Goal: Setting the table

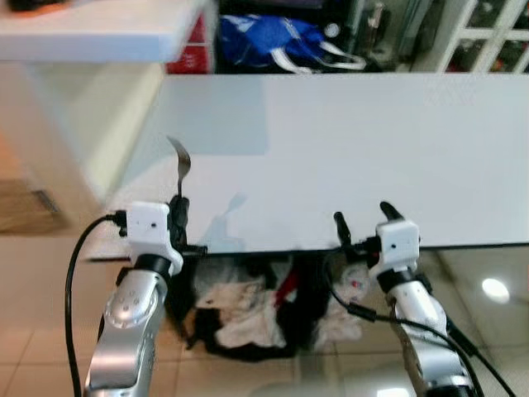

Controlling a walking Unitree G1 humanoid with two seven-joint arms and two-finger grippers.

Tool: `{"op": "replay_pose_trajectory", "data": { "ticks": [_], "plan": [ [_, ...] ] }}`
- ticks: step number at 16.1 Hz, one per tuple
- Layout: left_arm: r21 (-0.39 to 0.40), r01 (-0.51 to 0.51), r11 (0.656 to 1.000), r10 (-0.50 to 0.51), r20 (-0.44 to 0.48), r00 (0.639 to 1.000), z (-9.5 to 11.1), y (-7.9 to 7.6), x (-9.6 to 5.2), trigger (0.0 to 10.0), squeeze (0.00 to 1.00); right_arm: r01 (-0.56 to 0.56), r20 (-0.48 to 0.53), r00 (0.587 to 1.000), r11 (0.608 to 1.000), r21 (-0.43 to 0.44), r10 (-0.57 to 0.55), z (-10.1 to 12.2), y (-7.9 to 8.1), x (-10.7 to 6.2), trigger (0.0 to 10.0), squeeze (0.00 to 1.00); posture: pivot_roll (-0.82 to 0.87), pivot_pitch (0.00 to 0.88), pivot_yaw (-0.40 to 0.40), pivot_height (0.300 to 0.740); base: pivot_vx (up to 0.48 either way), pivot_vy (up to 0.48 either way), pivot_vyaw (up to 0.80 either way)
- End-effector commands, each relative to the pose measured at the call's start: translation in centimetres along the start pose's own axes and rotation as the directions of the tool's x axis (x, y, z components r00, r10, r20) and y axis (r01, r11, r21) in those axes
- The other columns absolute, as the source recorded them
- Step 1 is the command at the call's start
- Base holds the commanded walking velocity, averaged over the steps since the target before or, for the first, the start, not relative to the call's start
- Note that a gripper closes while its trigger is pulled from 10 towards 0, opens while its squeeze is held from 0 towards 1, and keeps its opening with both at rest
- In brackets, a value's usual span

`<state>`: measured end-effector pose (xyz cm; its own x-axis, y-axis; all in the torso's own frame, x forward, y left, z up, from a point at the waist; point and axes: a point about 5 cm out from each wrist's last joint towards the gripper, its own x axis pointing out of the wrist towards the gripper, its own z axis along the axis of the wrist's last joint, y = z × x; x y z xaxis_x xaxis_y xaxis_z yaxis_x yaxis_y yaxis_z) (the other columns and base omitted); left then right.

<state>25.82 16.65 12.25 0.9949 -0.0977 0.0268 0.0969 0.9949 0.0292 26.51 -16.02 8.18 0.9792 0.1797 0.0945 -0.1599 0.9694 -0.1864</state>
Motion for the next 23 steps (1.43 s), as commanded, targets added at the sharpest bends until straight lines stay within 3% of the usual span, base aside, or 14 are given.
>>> {"op": "replay_pose_trajectory", "data": {
  "ticks": [1,5,9,15,16,18,19,23],
  "plan": [
    [0.003,0.030,1.000,-0.031,0.019,0.999,0.4,-0.6,0.3,0.0,0.00,0.012,-0.010,1.000,1.000,-0.018,-0.012,-0.3,-0.7,-0.2,10.0,0.00,-0.05,0.000,0.035,0.731,0.240,-0.412,0.00],
    [0.004,0.027,1.000,-0.027,0.016,1.000,0.3,-0.3,0.6,0.0,0.00,0.009,-0.009,1.000,1.000,-0.020,-0.009,-0.3,-0.7,-0.3,10.0,0.00,-0.05,0.000,0.038,0.731,0.278,-0.387,0.00],
    [0.016,-0.027,1.000,0.028,-0.038,0.999,0.0,0.4,1.4,0.0,0.00,0.011,-0.011,1.000,1.000,-0.021,-0.011,-0.3,-0.7,-0.4,10.0,0.00,-0.05,0.000,0.040,0.731,0.110,0.000,0.00],
    [-0.025,-0.026,0.999,0.025,-0.064,0.998,2.4,0.4,7.1,0.0,0.00,0.003,-0.014,1.000,1.000,-0.020,-0.004,-0.3,-0.4,-0.5,10.0,0.00,-0.07,0.000,0.040,0.731,0.000,0.000,0.00],
    [-0.012,-0.015,1.000,0.014,-0.087,0.996,2.7,0.4,8.8,0.0,0.00,0.002,-0.015,1.000,1.000,-0.020,-0.002,-0.3,-0.4,-0.6,10.0,0.00,-0.08,0.000,0.043,0.731,0.000,0.000,0.00],
    [-0.017,-0.021,1.000,0.019,-0.106,0.994,3.0,0.5,10.2,0.0,0.00,0.002,-0.015,1.000,1.000,-0.020,-0.003,-0.3,-0.3,-0.7,10.0,0.00,-0.10,0.000,0.053,0.731,0.000,0.000,0.00],
    [-0.030,0.010,1.000,-0.012,-0.070,0.997,4.0,-0.3,10.9,0.0,0.00,0.008,-0.012,1.000,1.000,-0.023,-0.009,-0.3,-0.3,-0.7,10.0,0.00,-0.11,0.000,0.064,0.731,0.000,0.000,0.00],
    [-0.053,0.046,0.998,-0.048,-0.031,0.998,3.5,-1.7,10.4,0.0,0.00,0.015,-0.019,1.000,1.000,-0.024,-0.016,-0.3,-0.5,-1.1,10.0,0.00,-0.10,0.000,0.058,0.731,0.000,-0.355,0.00]
  ]
}}
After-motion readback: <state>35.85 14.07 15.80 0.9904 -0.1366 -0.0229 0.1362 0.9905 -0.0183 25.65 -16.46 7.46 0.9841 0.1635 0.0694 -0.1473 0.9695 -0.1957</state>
